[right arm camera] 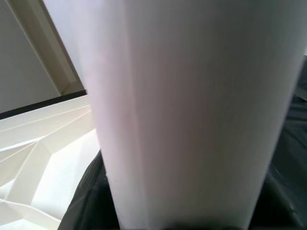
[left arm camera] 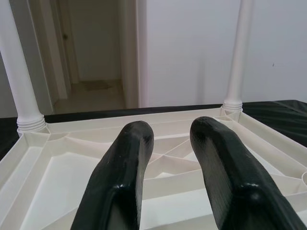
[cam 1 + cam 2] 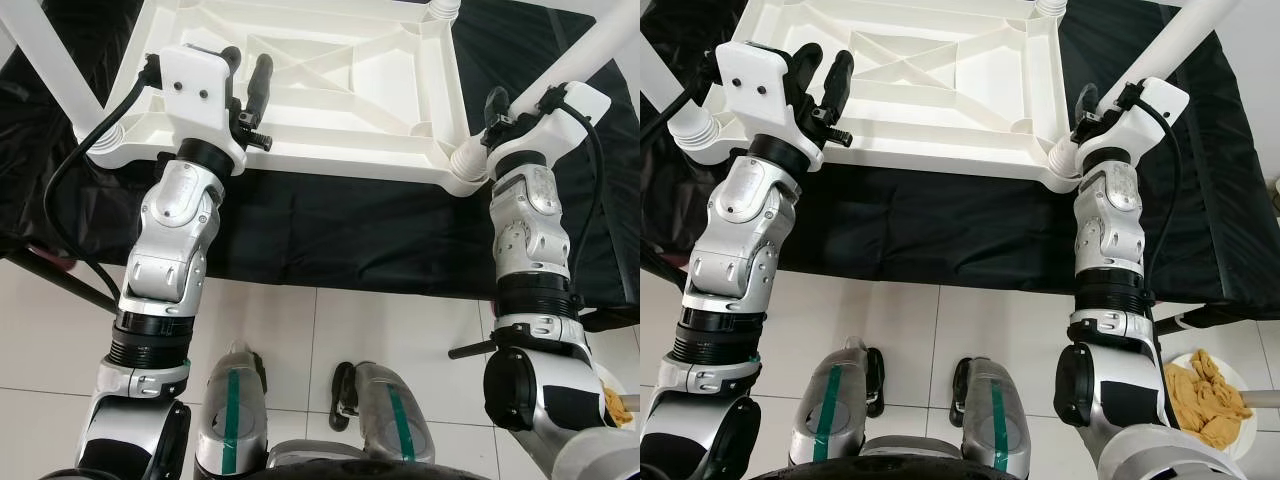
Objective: Building children table
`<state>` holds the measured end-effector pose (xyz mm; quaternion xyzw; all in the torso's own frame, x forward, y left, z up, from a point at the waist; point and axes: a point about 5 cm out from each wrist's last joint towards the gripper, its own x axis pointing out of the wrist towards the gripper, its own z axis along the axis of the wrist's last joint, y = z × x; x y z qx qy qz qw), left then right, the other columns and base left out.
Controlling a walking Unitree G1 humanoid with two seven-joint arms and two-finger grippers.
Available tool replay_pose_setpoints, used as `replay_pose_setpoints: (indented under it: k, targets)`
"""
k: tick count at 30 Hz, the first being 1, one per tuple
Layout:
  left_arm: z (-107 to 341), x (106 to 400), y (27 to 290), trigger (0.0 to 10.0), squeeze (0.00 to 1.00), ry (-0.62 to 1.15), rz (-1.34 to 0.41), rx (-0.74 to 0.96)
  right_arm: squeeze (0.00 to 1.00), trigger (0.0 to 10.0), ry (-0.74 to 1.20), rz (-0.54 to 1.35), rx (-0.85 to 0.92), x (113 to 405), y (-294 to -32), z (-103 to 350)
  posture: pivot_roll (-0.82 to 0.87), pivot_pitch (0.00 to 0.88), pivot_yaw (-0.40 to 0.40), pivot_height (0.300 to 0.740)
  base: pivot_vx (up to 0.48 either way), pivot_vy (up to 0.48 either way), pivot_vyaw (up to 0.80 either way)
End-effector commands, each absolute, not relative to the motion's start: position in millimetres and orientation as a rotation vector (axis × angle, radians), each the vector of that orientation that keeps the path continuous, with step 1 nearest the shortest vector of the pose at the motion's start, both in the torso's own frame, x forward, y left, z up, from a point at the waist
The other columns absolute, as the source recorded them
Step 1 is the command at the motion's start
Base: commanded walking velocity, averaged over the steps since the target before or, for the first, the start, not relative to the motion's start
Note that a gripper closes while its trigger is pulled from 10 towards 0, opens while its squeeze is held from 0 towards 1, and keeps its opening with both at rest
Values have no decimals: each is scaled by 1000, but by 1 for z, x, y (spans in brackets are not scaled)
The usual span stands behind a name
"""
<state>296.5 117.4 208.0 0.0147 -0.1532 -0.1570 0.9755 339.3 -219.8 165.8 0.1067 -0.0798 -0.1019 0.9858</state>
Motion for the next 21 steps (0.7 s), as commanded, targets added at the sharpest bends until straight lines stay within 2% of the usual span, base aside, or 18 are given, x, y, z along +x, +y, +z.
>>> replay_pose_setpoints:
  k: [1,10,21]
  targets:
    - [212,295,114,10000,0,-315,-379,40,0,10000,-109,-244,230,335,-227,153,86,35,-53,740,0,0,0]
    - [211,294,114,10000,0,-298,-387,45,0,10000,-91,-290,245,332,-236,149,84,48,-55,740,0,0,0]
    - [212,294,114,10000,0,-294,-388,54,0,10000,-55,-226,199,343,-225,155,83,52,-53,740,0,0,0]
